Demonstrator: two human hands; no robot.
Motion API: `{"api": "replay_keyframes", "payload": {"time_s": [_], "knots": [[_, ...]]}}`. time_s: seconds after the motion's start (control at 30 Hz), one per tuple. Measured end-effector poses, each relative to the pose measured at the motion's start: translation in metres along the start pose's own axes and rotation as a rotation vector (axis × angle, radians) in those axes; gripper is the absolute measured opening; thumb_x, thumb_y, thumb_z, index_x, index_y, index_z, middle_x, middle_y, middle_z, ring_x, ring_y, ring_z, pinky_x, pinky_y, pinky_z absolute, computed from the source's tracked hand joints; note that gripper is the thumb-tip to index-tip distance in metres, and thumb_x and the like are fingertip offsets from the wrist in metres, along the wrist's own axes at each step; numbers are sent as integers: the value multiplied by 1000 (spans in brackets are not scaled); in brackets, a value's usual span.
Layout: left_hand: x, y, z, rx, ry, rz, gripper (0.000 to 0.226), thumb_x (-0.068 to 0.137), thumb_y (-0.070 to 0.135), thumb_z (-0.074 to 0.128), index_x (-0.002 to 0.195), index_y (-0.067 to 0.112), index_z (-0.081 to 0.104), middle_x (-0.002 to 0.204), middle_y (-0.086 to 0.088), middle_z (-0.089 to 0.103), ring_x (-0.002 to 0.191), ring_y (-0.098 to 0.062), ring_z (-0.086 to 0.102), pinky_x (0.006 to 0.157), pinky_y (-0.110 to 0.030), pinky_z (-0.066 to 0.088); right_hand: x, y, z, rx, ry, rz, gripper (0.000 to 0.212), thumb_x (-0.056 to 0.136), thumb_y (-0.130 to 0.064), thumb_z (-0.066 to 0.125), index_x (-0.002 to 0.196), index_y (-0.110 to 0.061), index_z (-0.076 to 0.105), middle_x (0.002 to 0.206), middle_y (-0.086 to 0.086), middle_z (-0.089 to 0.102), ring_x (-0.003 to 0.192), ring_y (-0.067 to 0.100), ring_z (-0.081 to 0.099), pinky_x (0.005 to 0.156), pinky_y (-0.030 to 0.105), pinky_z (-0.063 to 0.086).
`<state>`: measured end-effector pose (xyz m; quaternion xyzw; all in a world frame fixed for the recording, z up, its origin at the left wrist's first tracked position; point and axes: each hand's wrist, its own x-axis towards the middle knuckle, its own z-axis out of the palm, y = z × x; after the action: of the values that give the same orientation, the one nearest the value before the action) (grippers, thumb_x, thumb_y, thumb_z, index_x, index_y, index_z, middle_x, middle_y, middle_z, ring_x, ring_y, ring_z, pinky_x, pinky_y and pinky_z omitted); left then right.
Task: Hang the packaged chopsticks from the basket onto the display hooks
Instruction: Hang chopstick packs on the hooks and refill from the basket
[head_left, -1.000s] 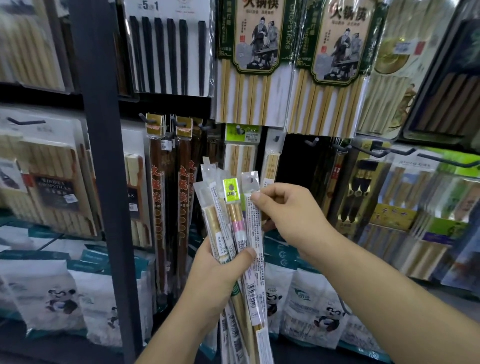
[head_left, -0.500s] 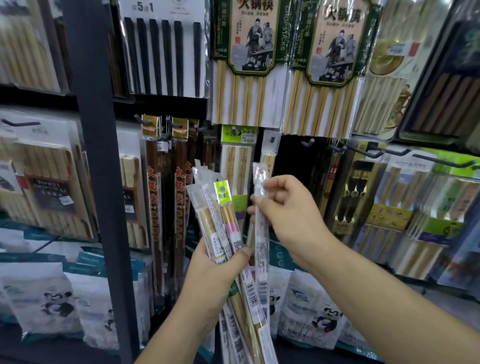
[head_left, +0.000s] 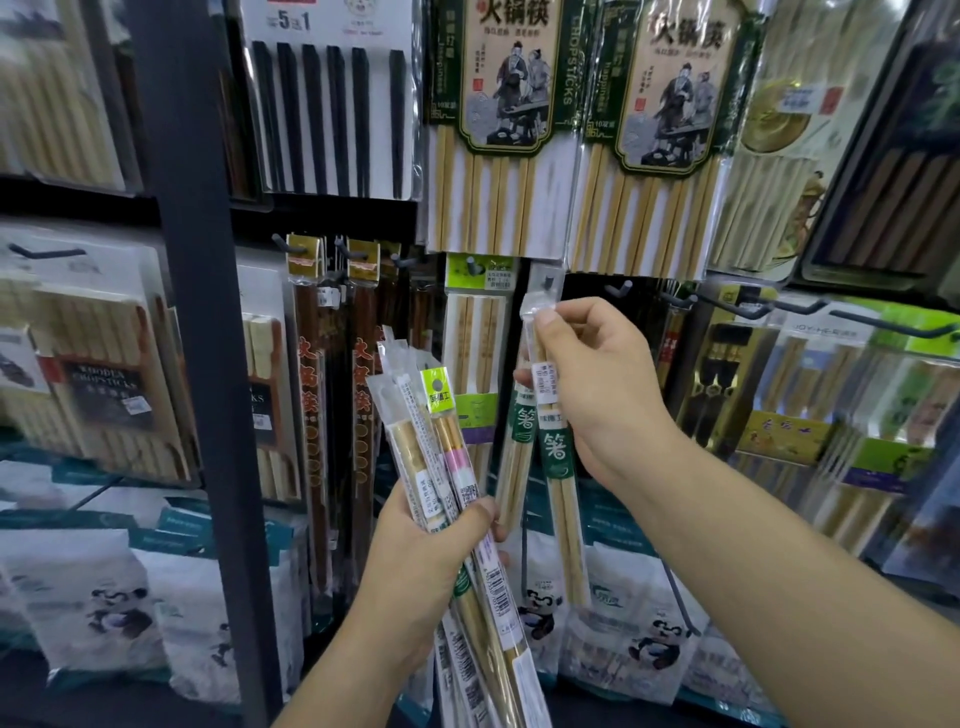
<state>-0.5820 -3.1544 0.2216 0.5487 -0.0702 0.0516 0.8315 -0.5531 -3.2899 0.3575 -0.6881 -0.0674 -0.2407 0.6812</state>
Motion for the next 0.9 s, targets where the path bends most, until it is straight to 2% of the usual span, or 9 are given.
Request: {"api": "replay_keyframes", "payload": {"time_s": [0.07, 0.17, 0.27, 0.37, 0.53, 0.73, 0.9], "knots": [[0, 0, -1, 4, 9, -11, 26, 92, -1, 71, 115, 5, 61, 84, -23, 72, 73, -33, 74, 61, -37, 61, 4, -5, 0, 33, 33, 41, 14, 101, -21, 63, 89, -17, 68, 94, 20, 66, 76, 27, 64, 67, 33, 59], [1, 0, -1, 19, 20, -14, 26, 91, 0, 73, 114, 5, 61, 88, -25, 72, 74, -33, 75, 62, -37, 61, 5, -10, 3, 95, 30, 78, 17, 98, -18, 63, 82, -19, 70, 86, 10, 64, 76, 25, 61, 68, 39, 57], [2, 0, -2, 38, 19, -2, 25, 91, 1, 74, 112, 6, 61, 85, -25, 72, 71, -33, 73, 63, -38, 60, -4, -7, 5, 98, 6, 61, 18, 96, -16, 64, 80, -21, 71, 79, 0, 67, 71, 13, 64, 67, 33, 58], [2, 0, -4, 26, 13, 2, 25, 91, 1, 73, 112, 5, 61, 82, -21, 71, 70, -32, 73, 63, -38, 60, -7, -5, 4, 66, 34, 30, 13, 95, -18, 68, 84, -21, 73, 84, 1, 70, 77, 13, 65, 76, 33, 60], [1, 0, -4, 32, -12, 8, 24, 92, 1, 72, 112, 5, 60, 77, -17, 72, 69, -31, 72, 65, -38, 60, 5, -10, 2, 98, 99, 46, 17, 98, -20, 67, 81, -17, 70, 77, 2, 65, 65, 10, 60, 63, 24, 54], [1, 2, -5, 46, -6, -16, 25, 92, 4, 73, 113, 6, 60, 77, -19, 73, 65, -32, 73, 60, -34, 59, 12, -5, 3, 86, 116, 82, 27, 97, -23, 67, 70, -21, 65, 58, -11, 59, 53, 4, 56, 57, 22, 52], [-1, 5, -4, 37, -7, -22, 27, 90, 3, 75, 113, 6, 61, 83, -19, 73, 70, -29, 75, 61, -30, 60, 19, 3, 4, 6, 177, 103, 22, 95, -24, 70, 74, -18, 68, 67, -3, 57, 61, 10, 53, 62, 24, 52]]}}
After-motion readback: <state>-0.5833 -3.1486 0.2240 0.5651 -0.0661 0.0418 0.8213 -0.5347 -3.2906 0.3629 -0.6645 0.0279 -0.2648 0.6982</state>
